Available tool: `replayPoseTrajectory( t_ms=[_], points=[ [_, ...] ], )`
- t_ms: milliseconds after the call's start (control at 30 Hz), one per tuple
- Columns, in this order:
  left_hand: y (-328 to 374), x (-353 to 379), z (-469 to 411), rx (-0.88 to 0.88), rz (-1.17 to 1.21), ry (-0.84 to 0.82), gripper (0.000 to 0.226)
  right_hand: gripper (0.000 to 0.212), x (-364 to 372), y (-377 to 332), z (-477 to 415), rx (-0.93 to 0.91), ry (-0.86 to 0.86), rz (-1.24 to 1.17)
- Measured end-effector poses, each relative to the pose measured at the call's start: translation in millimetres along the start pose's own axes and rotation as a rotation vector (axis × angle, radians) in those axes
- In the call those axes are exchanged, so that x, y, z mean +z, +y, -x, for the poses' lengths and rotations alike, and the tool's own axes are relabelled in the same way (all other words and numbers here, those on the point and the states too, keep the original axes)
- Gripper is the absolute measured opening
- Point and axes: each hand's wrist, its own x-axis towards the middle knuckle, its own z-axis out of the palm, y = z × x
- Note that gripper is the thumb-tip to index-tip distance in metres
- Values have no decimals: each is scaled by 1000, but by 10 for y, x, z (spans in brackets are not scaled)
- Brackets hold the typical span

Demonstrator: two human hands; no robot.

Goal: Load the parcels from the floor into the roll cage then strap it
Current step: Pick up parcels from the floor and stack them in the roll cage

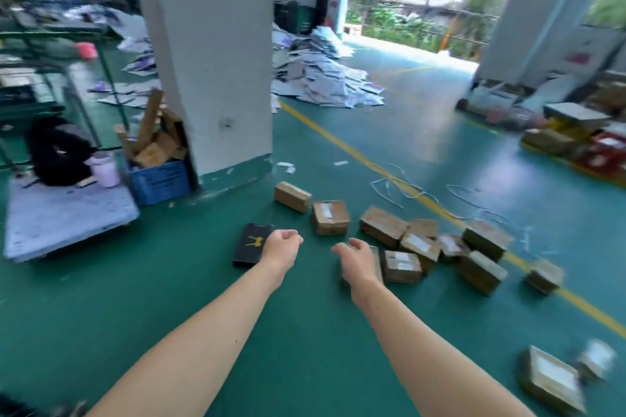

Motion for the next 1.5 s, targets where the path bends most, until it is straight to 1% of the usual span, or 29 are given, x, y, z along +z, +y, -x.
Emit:
replayPoseTrajectory(
  t_ms=[233,300,367,467,533,667,800,900,1067,1200,1367,1500],
  points=[
    [144,1528,-287,2,-136,-225,23,54,-1347,41,-582,48,217,-92],
    [139,1907,-378,-6,-186,-279,20,52,-1652,65,-699,74,265,-129],
    [154,2275,-484,-6,-223,-330,18,54,-1922,99,-837,86,318,-154],
    [231,2832,-665,-3,-282,-421,24,58,-2290,119,-1099,113,392,-176],
    [320,3224,-809,6,-312,-480,23,59,-2555,90,-1317,131,449,-195],
    [582,3997,-1115,12,-354,-589,16,60,-3072,-73,-1802,141,551,-206],
    [863,4780,-1466,38,-410,-690,23,63,-3576,-282,-2326,137,650,-194],
    [1043,5280,-1665,45,-461,-750,23,61,-3904,-390,-2657,137,715,-218],
    [1221,5968,-1864,36,-546,-820,29,64,-4409,-481,-3150,161,779,-265],
    [1257,6638,-2086,32,-597,-857,31,63,-4892,-533,-3602,166,793,-285],
    [1420,7696,-2381,18,-545,-870,31,62,-5732,-639,-4363,148,790,-309],
    [1558,8614,-2548,-27,-531,-835,32,59,-6506,-785,-4892,157,748,-286]
  ],
)
